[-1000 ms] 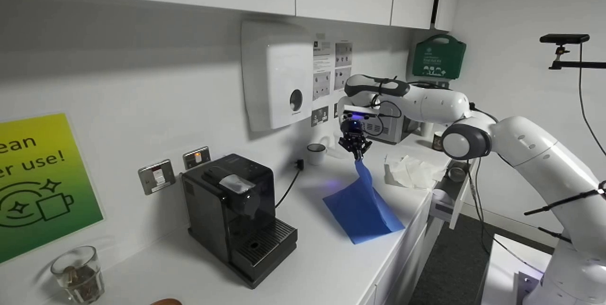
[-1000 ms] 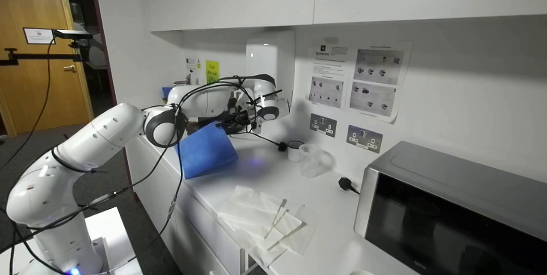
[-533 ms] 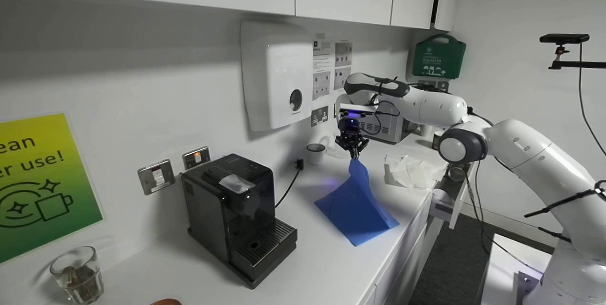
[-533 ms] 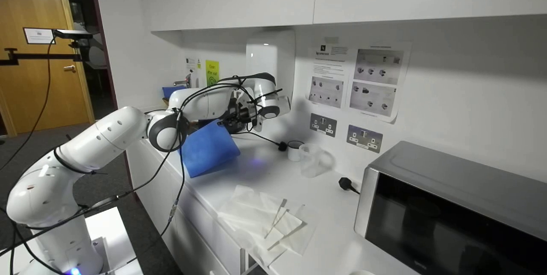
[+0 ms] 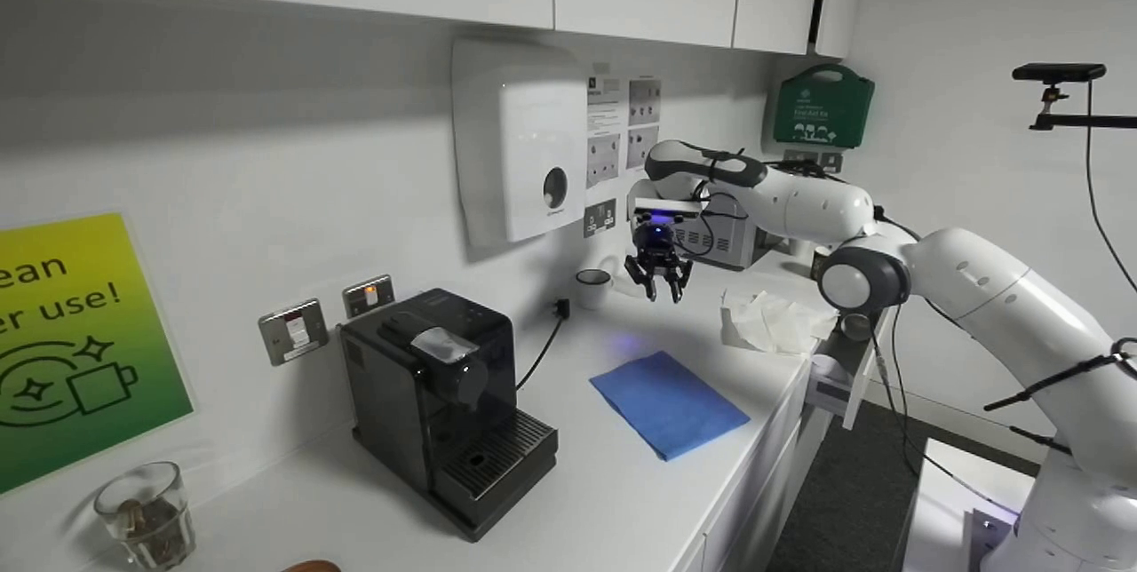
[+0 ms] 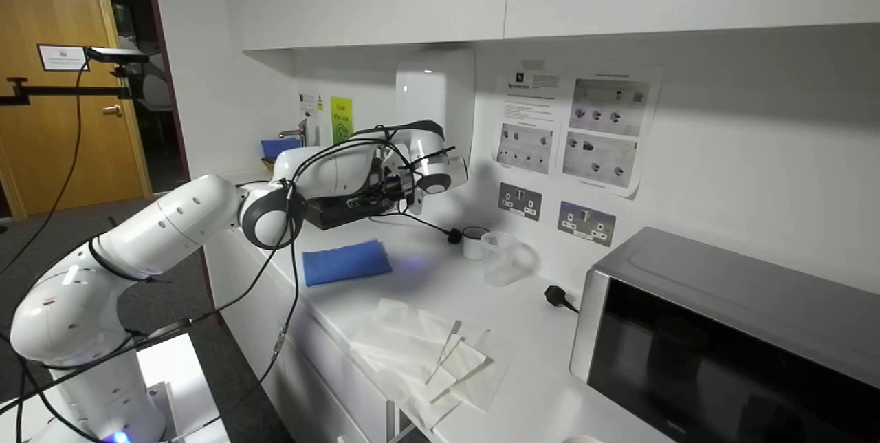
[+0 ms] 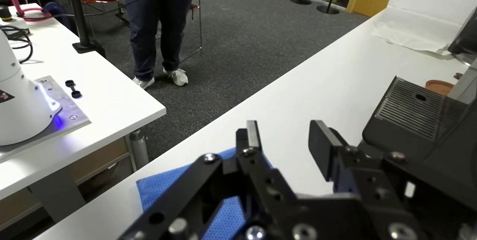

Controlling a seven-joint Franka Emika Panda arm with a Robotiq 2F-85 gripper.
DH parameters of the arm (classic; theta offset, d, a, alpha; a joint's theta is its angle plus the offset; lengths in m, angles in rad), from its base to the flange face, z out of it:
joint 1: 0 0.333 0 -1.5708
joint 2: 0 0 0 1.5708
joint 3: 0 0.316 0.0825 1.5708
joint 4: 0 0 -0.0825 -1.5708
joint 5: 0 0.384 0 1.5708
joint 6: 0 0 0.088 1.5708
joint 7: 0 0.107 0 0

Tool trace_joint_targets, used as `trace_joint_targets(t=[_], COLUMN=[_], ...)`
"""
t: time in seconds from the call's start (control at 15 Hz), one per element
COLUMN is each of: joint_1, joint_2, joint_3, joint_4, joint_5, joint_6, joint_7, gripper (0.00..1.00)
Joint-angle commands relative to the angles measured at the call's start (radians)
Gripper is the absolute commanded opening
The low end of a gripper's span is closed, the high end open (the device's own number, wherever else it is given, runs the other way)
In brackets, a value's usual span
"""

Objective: Fold the blue cloth

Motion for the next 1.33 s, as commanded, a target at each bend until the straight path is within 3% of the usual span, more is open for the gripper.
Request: trace_joint_targets(t=[0.0, 0.2, 0.27, 0.33, 0.67, 1.27], joint_1=[-0.024, -0.023, -0.018, -0.024, -0.003, 0.054], joint_2=[0.034, 0.034, 0.026, 0.006, -0.014, -0.038], joint_3=[0.023, 0.019, 0.012, 0.043, 0.036, 0.078], joint_4=[0.061, 0.064, 0.063, 0.046, 0.152, 0.274], joint_5=[0.032, 0.028, 0.02, -0.026, -0.164, -0.576], joint_6=[-0.036, -0.027, -0.012, 0.012, -0.004, -0.11], joint_7=[0.068, 0.064, 0.058, 0.037, -0.068, -0.368], gripper=[0.74, 0.98, 1.0, 1.0, 1.0, 1.0])
